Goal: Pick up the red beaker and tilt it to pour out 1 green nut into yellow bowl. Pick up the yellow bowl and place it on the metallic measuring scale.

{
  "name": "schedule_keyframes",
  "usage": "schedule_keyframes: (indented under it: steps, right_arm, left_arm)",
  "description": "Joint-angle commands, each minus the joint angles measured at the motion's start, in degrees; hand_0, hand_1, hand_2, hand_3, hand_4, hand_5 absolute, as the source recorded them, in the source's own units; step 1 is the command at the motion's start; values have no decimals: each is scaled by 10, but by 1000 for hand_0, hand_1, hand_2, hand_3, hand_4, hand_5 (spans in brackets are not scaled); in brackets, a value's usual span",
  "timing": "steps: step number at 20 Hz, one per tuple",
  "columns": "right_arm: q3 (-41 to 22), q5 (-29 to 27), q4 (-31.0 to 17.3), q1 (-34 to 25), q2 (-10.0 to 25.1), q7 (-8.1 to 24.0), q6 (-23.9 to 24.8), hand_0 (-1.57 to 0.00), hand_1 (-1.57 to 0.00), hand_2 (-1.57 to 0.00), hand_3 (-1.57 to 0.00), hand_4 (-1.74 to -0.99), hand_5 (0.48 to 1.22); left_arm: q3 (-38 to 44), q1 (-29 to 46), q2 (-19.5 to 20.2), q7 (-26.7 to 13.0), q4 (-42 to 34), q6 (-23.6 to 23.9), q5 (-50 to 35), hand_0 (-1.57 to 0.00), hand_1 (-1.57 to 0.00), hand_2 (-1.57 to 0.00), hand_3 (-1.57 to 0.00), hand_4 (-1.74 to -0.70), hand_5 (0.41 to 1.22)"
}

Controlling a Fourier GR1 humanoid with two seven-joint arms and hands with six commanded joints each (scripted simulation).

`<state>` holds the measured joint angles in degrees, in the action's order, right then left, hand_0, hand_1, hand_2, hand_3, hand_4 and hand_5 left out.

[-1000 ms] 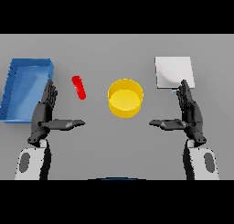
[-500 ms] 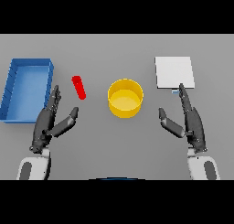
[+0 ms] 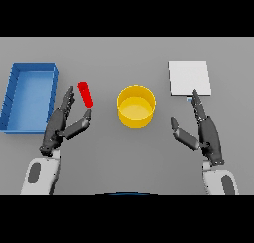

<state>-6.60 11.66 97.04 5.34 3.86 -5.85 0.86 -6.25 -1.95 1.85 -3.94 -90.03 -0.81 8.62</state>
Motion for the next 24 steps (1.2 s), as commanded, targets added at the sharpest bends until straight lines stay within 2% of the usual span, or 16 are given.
schedule_keyframes:
  steps: [1,4,9,13,15,19,20,24]
  right_arm:
    - [3,-3,0,3,0,-8,0,1,1,1,1,-1296,677]
    - [4,-8,13,9,4,-6,-3,1,1,1,1,-1312,681]
    - [9,-12,14,3,2,8,1,1,1,1,1,-1339,688]
    - [9,-18,11,2,-2,11,-3,1,1,1,1,-1338,688]
    - [11,-15,5,-5,-1,13,0,1,1,1,1,-1333,687]
    - [12,-20,8,6,2,-2,-5,1,1,1,1,-1324,683]
    - [11,-17,10,2,0,6,-2,1,1,1,1,-1320,683]
    - [15,-20,13,3,5,10,-3,1,1,1,1,-1298,682]
  left_arm:
    - [2,-9,0,3,8,-1,-1,1,1,1,1,-1370,732]
    - [13,-54,-2,6,65,5,5,1,1,1,1,-1382,739]
    - [41,-115,-8,21,172,23,8,1,1,1,1,-1345,718]
    - [56,-167,-8,33,230,23,5,1,1,1,1,-1323,712]
    - [60,-185,-6,45,247,21,4,1,1,1,1,-1319,711]
    - [69,-216,0,44,281,18,3,1,1,1,1,-1313,706]
    - [72,-224,-1,46,293,16,1,1,1,1,1,-1318,708]
    - [78,-242,-10,81,324,22,1,1,1,1,1,-1363,735]
